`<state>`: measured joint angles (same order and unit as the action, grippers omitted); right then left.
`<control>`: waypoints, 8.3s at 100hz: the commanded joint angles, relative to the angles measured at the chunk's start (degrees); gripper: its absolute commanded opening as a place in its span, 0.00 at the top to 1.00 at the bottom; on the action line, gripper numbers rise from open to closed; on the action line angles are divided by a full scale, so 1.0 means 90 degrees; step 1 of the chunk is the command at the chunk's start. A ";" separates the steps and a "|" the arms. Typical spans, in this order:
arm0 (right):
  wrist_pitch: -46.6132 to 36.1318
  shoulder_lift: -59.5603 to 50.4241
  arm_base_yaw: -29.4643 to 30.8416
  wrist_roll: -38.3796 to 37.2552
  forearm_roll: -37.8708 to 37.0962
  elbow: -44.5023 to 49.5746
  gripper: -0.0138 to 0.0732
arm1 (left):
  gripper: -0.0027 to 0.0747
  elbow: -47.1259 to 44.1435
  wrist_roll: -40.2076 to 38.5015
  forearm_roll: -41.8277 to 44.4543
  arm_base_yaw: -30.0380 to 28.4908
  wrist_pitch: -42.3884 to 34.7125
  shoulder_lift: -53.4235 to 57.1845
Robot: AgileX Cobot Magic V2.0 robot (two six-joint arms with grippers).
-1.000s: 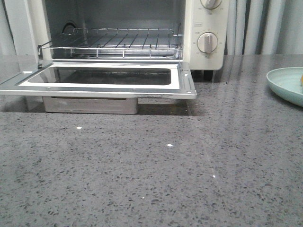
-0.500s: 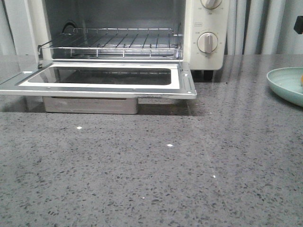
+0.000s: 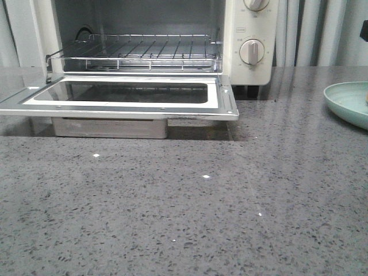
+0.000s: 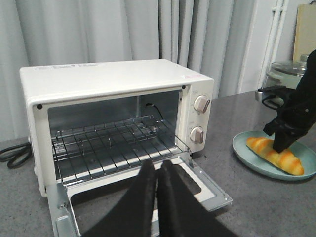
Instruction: Put bread in oven
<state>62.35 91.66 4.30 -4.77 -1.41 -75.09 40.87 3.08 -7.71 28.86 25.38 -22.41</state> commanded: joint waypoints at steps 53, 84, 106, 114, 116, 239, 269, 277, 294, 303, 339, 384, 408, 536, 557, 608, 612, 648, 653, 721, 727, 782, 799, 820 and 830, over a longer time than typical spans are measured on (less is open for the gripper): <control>0.1434 -0.1877 -0.2769 0.0317 -0.0078 -0.1170 0.92 | 0.99 0.0917 -0.1224 0.1172 -0.0716 0.0128 0.0084; 0.0920 -0.1506 -0.4738 0.0455 -0.0875 -0.1332 0.92 | 0.99 0.0917 -0.1224 0.1172 -0.1366 0.0289 0.0107; 0.0839 -0.0554 -0.5525 0.0464 -0.1953 -0.2420 0.92 | 0.99 0.0917 -0.1224 0.1172 -0.1366 0.0304 0.0107; 0.0826 -0.0107 -0.5651 0.0530 -0.2426 -0.2938 0.92 | 0.99 0.0917 -0.1224 0.1172 -0.1366 0.0304 0.0107; 0.0809 -0.0033 -0.5678 0.0530 -0.2533 -0.3020 0.92 | 0.99 0.0917 -0.1224 0.1172 -0.1366 0.0304 0.0107; -0.1647 0.2151 -0.4905 0.0530 -0.3624 -0.4453 0.83 | 0.99 0.0917 -0.1201 0.1151 -0.1366 0.0577 0.0107; -0.1793 0.2151 -0.4905 0.0530 -0.3638 -0.4453 0.27 | 0.99 0.0917 -0.1201 0.1151 -0.1366 0.0664 0.0107; -0.1840 0.2151 -0.4905 0.0530 -0.3638 -0.4453 0.27 | 0.99 0.0917 -0.1201 0.1151 -0.1366 0.0664 0.0107; -0.1815 0.2101 -0.4933 0.0445 -0.3638 -0.4466 0.27 | 0.99 0.0917 -0.1201 0.1165 -0.1366 0.0685 0.0107; -0.1750 0.2054 -0.5056 0.0444 -0.3638 -0.4466 0.27 | 0.99 0.0917 -0.1201 0.1207 -0.1366 0.0721 0.0188; -0.1163 0.1682 -0.5830 0.0444 -0.3638 -0.4466 0.27 | 0.99 0.0744 -0.1201 0.1365 -0.1366 0.0971 0.1424; 0.0992 0.1154 -0.6574 0.0431 -0.3593 -0.4466 0.37 | 0.99 -0.0444 -0.1572 0.1365 -0.1523 0.1033 0.2670; 0.1445 0.0919 -0.6574 0.0413 -0.3331 -0.4455 0.55 | 0.99 -0.0787 -0.1572 0.1294 -0.2420 0.1030 0.2670; 0.1445 -0.1660 -0.5839 -0.0990 -0.3254 -0.0948 0.92 | 0.99 -0.3690 -0.1497 0.0975 -0.3016 -0.1267 0.2670; 0.1445 -0.1872 -0.5729 -0.1001 -0.3254 -0.0704 0.92 | 0.99 -0.3690 -0.1497 0.0975 -0.3016 -0.1267 0.2670; 0.1328 -0.1929 -0.5725 -0.1001 -0.3254 -0.0704 0.92 | 0.99 -0.3690 -0.1497 0.0975 -0.3016 -0.1267 0.2670; 0.1324 -0.1929 -0.5725 -0.1001 -0.3254 -0.0704 0.92 | 0.99 -0.3690 -0.1497 0.0975 -0.3016 -0.1267 0.2670; 0.1285 -0.1915 -0.5683 -0.1001 -0.3303 -0.0701 0.92 | 0.99 -0.3690 -0.1497 0.0975 -0.3016 -0.1267 0.2670; 0.1275 -0.1915 -0.5683 -0.1001 -0.3364 -0.0690 0.92 | 0.99 -0.3690 -0.1497 0.0975 -0.3016 -0.1267 0.2670; -0.3375 -0.3320 -0.3801 -0.1001 -0.1519 0.2744 0.92 | 0.99 -0.3690 -0.1497 0.0975 -0.3016 -0.1267 0.2670; -0.3908 -0.3445 -0.3617 -0.1001 -0.1219 0.3076 0.92 | 0.99 -0.3690 -0.1497 0.0975 -0.3016 -0.1267 0.2670; -0.5048 -0.4856 -0.2238 -0.1001 -0.1036 0.4150 0.92 | 0.99 -0.3690 -0.1497 0.0975 -0.3016 -0.1267 0.2670; -0.5605 -0.5987 -0.1365 -0.1001 -0.0814 0.5132 0.92 | 0.99 -0.3690 -0.1497 0.0975 -0.3016 -0.1267 0.2670; -0.5879 -0.7493 -0.0394 -0.1001 -0.0665 0.6329 0.92 | 0.99 -0.3690 -0.1497 0.0975 -0.3016 -0.1267 0.2670; -0.5890 -0.8013 -0.0155 -0.1001 -0.0665 0.6667 0.92 | 0.99 -0.3690 -0.1497 0.0975 -0.3016 -0.1267 0.2670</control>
<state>14.30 22.54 1.05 -13.81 -7.26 -15.76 6.09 -10.34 1.53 1.78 18.48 0.17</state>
